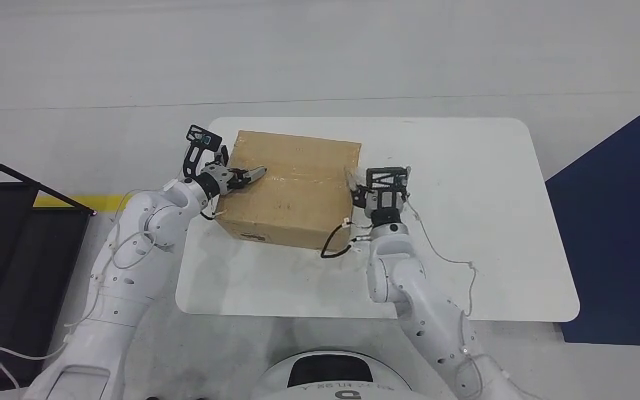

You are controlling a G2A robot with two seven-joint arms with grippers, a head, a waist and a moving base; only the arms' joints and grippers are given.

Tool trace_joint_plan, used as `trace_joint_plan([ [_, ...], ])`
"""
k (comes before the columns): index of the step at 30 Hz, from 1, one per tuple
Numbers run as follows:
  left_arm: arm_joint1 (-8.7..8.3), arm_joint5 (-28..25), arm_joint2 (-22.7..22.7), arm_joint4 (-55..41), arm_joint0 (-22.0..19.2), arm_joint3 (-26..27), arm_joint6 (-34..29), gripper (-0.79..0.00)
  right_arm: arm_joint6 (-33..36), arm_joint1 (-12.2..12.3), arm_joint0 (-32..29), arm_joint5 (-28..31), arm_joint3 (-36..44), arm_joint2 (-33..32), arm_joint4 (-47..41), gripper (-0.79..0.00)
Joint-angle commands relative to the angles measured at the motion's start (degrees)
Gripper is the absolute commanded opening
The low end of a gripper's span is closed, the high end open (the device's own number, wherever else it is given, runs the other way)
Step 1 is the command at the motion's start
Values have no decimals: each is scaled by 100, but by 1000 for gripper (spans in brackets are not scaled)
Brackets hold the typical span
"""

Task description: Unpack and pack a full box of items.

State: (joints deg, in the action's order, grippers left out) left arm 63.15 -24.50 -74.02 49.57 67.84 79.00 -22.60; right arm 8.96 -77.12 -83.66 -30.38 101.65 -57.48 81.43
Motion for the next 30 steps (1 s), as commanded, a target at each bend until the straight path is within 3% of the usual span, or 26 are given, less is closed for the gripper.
trace_joint_plan([
  [1,0,0,0,0,0,0,0,0,128,-8,38,-61,10,-51,75,0],
  [7,0,0,0,0,0,0,0,0,621,-44,173,-44,-31,-142,153,0],
  [14,0,0,0,0,0,0,0,0,1421,-181,646,-225,-592,309,880,0],
  [25,0,0,0,0,0,0,0,0,1753,-282,540,-359,-452,464,1588,0],
  [30,-45,568,-472,-151,172,101,277,0,1928,-301,420,-305,-343,421,1849,0],
])
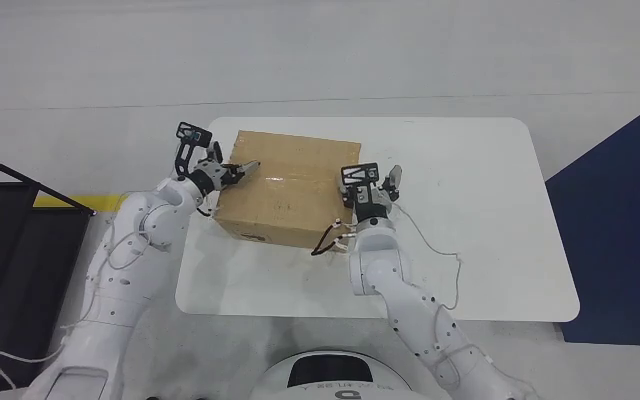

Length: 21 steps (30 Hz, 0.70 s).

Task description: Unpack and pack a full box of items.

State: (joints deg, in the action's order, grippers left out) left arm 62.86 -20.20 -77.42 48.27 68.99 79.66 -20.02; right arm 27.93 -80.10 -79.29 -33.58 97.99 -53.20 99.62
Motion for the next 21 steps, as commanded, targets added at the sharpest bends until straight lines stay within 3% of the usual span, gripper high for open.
trace_joint_plan([
  [1,-37,302,-262,55,113,57,18,0,65,-8,-34,66,49,-12,44,0],
  [6,-91,693,-685,-23,372,25,-57,0,258,-43,13,204,48,-106,84,0],
  [9,-93,942,-716,-4,391,-164,-251,0,324,-71,25,232,40,-106,163,0],
  [13,-49,1085,-481,33,259,-485,-385,0,415,-110,32,263,43,-64,318,0],
  [21,79,809,183,116,-116,-719,-389,0,711,-195,55,303,4,33,753,0],
])
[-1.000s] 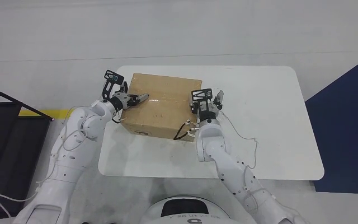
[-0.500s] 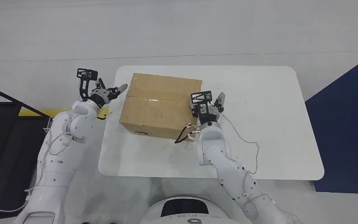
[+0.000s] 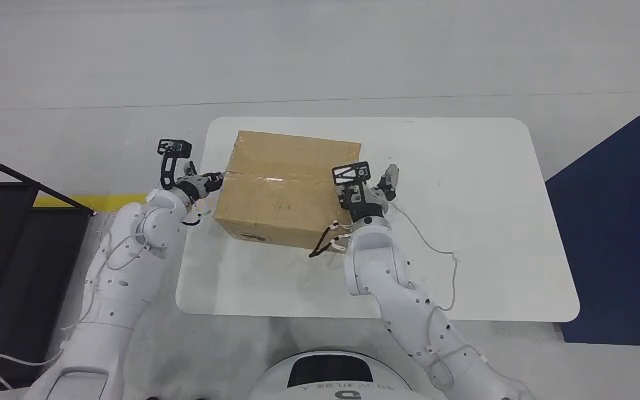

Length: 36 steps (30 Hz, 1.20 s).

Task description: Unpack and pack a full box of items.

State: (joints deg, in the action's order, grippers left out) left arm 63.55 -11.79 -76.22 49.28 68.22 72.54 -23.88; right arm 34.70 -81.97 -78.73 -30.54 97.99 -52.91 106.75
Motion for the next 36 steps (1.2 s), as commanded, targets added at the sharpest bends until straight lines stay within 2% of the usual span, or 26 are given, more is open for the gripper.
trace_joint_plan([
  [1,21,-51,109,22,-75,-28,-5,0,65,-18,-3,3,8,8,82,0],
  [14,111,-265,500,87,-375,-51,-100,0,479,-124,36,188,-3,-189,362,0],
  [26,167,-240,676,108,-475,-16,-120,0,573,-121,-229,397,459,-829,307,0],
  [36,239,-364,950,89,-577,80,-191,0,873,-256,-10,503,411,-505,564,0],
])
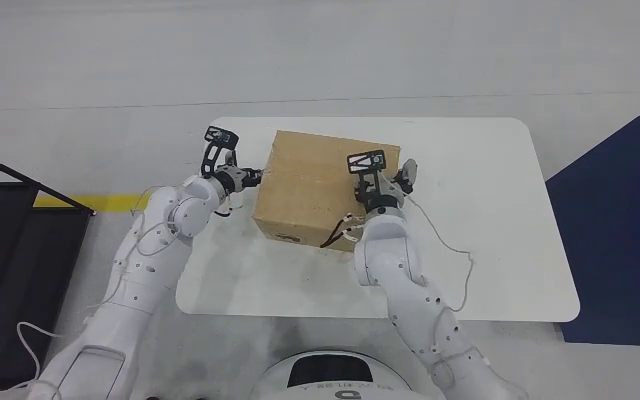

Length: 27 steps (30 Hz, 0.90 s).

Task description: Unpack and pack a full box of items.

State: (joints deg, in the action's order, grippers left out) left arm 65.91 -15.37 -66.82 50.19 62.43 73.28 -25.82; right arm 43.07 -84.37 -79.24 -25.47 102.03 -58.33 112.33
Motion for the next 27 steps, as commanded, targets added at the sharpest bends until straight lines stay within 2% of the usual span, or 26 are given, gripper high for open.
trace_joint_plan([
  [1,5,-19,17,-4,4,12,5,0,62,-36,92,13,12,90,10,0],
  [8,2,-89,-35,-12,-2,-24,45,0,438,-242,640,-5,-186,693,405,0],
  [17,-38,-210,-233,-41,95,-20,142,0,1011,-634,1407,-133,-959,1522,709,0],
  [21,-52,-252,-302,-42,114,1,160,0,1165,-784,1536,-268,-1110,1733,853,0],
  [27,-72,-316,-393,-42,133,22,156,0,1173,-895,1443,-196,-911,1741,873,0],
])
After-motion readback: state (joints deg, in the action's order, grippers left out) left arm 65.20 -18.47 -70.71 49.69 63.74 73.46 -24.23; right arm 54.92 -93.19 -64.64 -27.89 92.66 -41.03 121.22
